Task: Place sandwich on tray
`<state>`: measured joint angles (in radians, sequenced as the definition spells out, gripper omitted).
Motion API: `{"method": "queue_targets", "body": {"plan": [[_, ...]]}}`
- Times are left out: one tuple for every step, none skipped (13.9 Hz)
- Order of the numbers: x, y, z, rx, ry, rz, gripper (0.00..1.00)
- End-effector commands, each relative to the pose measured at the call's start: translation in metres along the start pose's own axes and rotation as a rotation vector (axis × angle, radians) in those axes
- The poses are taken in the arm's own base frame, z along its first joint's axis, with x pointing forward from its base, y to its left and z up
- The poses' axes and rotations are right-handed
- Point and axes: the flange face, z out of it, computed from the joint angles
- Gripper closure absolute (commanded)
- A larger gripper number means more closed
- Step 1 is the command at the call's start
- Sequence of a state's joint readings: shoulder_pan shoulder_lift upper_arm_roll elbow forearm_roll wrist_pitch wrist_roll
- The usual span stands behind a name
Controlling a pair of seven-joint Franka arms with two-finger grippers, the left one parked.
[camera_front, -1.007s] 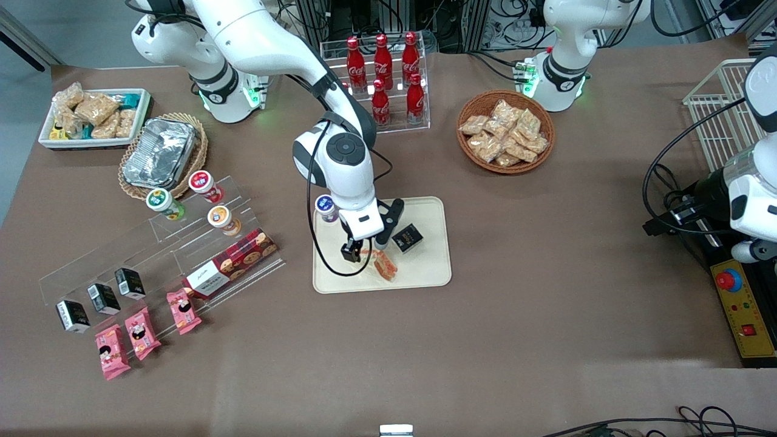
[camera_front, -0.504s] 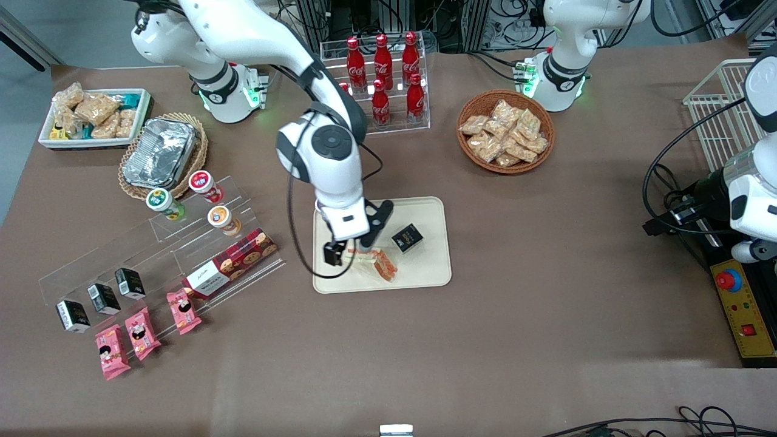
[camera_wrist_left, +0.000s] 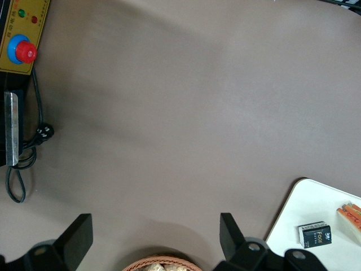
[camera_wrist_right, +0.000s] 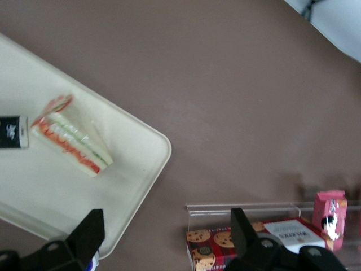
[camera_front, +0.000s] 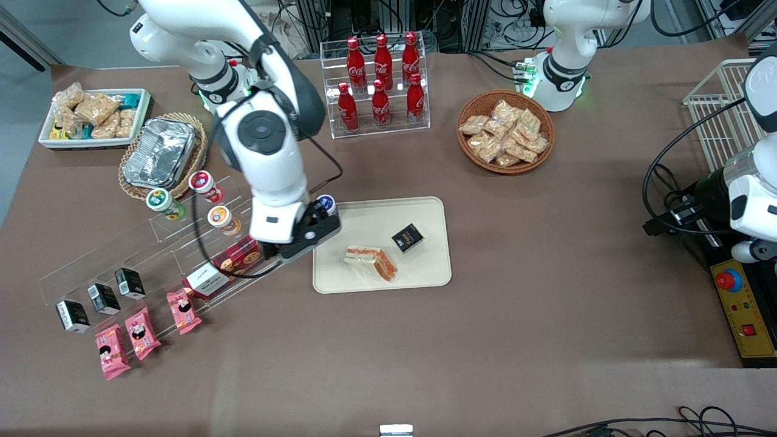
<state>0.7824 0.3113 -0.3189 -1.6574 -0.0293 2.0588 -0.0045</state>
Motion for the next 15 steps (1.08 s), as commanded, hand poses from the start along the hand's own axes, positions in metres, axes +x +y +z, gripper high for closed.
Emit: {"method": "queue_targets", "body": {"plan": [[-0.012, 0.059, -0.026, 0.112, -0.017, 0.253, 0.01], [-0.017, 0.084, -0.033, 0.134, -0.038, 0.300, 0.01], [-0.022, 0.105, -0.033, 0.142, -0.076, 0.332, 0.01], [-0.024, 0.118, -0.037, 0.146, -0.085, 0.354, 0.01], [-0.027, 0.133, -0.042, 0.148, -0.086, 0.378, 0.01], [-0.033, 0.152, -0.044, 0.151, -0.101, 0.407, 0.01], [-0.039, 0.169, -0.049, 0.157, -0.119, 0.432, 0.01], [-0.044, 0.183, -0.053, 0.165, -0.142, 0.450, 0.01], [-0.050, 0.197, -0.056, 0.172, -0.160, 0.469, 0.01], [-0.057, 0.214, -0.058, 0.178, -0.172, 0.494, 0.01], [-0.066, 0.233, -0.056, 0.186, -0.187, 0.522, 0.01], [-0.077, 0.252, -0.060, 0.194, -0.191, 0.548, 0.01], [-0.087, 0.266, -0.065, 0.197, -0.191, 0.569, 0.01], [-0.094, 0.273, -0.070, 0.190, -0.198, 0.580, 0.01], [-0.098, 0.279, -0.071, 0.183, -0.207, 0.588, 0.01]]}}
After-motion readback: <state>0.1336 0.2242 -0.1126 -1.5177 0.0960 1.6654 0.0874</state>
